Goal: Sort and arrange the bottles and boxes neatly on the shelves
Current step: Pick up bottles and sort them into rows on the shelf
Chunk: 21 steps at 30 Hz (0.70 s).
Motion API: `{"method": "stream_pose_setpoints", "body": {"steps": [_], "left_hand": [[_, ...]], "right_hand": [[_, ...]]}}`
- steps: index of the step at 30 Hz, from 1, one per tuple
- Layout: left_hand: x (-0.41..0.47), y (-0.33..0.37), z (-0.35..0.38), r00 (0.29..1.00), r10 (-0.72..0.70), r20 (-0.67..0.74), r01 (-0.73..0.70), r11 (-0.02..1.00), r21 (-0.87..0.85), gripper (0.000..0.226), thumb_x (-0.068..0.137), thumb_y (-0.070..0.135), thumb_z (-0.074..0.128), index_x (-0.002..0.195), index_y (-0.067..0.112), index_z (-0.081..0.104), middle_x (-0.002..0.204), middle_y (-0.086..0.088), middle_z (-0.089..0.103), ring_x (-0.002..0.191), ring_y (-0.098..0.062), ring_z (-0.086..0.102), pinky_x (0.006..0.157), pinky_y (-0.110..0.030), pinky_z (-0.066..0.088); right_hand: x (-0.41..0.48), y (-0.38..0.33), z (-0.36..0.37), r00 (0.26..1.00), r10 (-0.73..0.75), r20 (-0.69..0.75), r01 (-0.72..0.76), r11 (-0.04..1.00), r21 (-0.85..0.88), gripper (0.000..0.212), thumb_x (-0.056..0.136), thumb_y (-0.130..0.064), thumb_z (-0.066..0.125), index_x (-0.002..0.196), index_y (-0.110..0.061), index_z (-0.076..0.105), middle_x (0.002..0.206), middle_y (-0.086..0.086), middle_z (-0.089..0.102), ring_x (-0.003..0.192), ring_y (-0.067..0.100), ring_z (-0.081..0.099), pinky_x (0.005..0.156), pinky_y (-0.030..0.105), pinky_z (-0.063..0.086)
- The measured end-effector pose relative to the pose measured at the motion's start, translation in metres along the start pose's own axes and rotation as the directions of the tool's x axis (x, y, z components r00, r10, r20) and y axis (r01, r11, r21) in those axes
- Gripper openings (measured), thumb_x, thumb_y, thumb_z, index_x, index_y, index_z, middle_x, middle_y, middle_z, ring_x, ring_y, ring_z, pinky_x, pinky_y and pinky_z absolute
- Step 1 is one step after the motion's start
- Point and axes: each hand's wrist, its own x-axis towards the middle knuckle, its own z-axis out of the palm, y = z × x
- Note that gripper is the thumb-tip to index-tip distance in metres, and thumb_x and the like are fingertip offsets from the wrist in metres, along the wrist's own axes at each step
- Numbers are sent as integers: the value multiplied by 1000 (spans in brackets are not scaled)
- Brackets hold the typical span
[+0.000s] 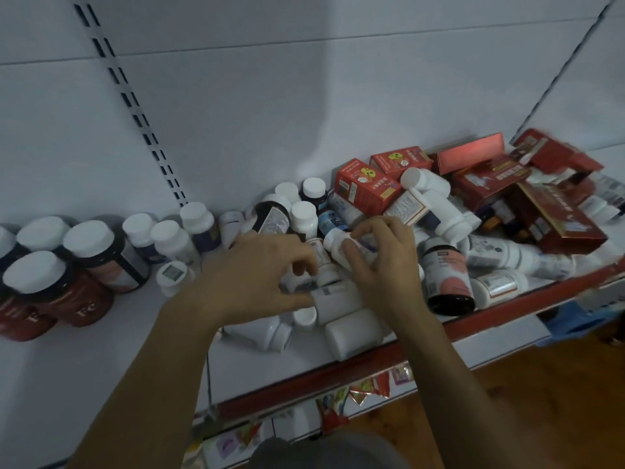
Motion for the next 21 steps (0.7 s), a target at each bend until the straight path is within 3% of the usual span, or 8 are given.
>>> {"method": "stream_pose_setpoints", "body": {"steps": [5,9,13,16,19,21], "left_hand": [[-1,2,7,995,0,98,-17,986,166,52,69,69,73,112,49,53,109,25,48,107,0,36,92,-37,25],[-1,3,17,985,6,175,-63,946,319,54,66,70,72,113,50,56,113,29,51,119,-5,31,86,-38,17],[3,4,19,992,-29,126,-7,961,275,30,76,60,73,101,47,62,104,29,60,118,-2,35,86,-37,16],[6,1,11,991,-72,116,45,975,219,27,73,54,72,93,41,59,94,23,59,105,-1,46,92,-38,23],[12,6,-5,993,-115,-37,115,993,-7,33,63,58,57,90,38,61,88,15,61,87,-4,57,87,-42,44],[20,12,-11,977,-128,-171,113,989,-92,36,67,54,52,93,35,66,91,10,59,85,-13,58,80,-41,49]], "right_hand": [[-6,2,-8,1000,-22,-21,21,999,-34,16,95,-31,63,104,-17,65,110,1,56,105,21,51,90,41,45],[-16,4,-12,999,-10,-35,9,999,-53,15,94,-28,64,105,-17,65,110,2,56,107,23,51,90,43,45],[-22,5,-18,999,0,-40,-2,999,-50,12,94,-27,66,103,-20,64,110,-1,55,108,22,50,90,38,44],[-20,7,-23,999,-20,-28,19,998,-56,10,94,-23,66,103,-18,65,110,0,56,108,22,49,91,33,41],[-17,11,-31,998,-63,-31,62,997,-50,11,94,-18,65,104,-17,64,109,0,57,106,20,50,90,27,38],[-13,16,-37,997,-79,-26,78,997,-27,15,93,-16,64,107,-16,62,111,0,58,106,18,51,90,25,37]]}}
